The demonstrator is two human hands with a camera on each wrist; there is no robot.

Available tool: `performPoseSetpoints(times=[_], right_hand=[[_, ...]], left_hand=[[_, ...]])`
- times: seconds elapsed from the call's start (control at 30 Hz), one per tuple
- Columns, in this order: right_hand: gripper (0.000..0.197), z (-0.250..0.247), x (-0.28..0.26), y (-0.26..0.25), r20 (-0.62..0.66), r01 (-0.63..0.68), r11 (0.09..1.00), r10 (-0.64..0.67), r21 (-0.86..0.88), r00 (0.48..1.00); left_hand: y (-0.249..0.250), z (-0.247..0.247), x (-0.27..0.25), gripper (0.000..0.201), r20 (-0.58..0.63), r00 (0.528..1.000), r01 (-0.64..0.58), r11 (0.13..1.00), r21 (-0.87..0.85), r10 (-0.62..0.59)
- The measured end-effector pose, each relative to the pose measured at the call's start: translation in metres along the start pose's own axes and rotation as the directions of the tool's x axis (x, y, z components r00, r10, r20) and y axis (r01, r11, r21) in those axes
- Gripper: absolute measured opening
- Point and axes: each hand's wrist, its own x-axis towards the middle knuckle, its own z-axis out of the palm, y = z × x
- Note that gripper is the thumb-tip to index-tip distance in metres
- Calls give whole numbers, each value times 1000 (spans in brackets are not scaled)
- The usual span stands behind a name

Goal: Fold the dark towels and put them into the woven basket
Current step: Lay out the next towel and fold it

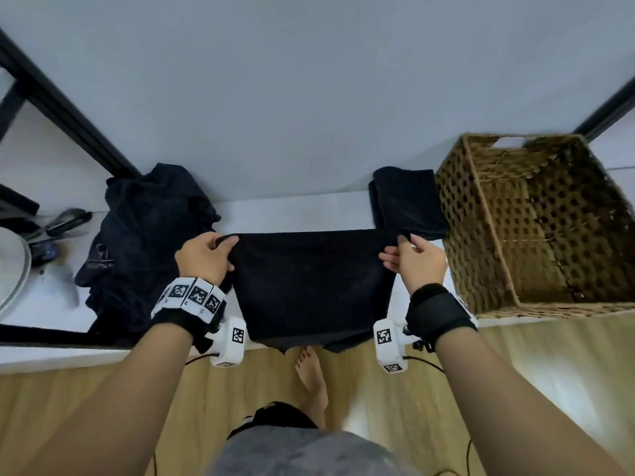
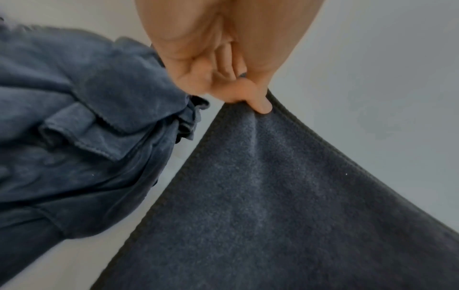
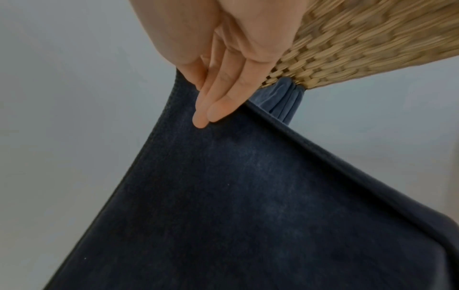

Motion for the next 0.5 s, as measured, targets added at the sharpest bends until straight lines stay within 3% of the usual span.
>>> performPoseSetpoints(times=[0.17, 0.33, 0.4, 0.5], right_hand=[[23, 36, 47, 18, 49, -50, 982, 60, -182, 997], [20, 57, 89, 39, 52, -40, 937, 62, -346, 997], [25, 63, 103, 52, 110, 48, 847, 12, -529, 994], [33, 69, 110, 71, 236, 162, 624, 37, -765, 971]], left_hand=[[-32, 41, 51, 12, 158, 970, 226, 928, -297, -186], [-57, 79, 88, 14, 247, 946, 283, 905, -317, -209], [-65, 92, 99, 15, 266, 935, 310, 904, -293, -234], [-75, 110, 109, 8, 300, 910, 369, 891, -264, -287]])
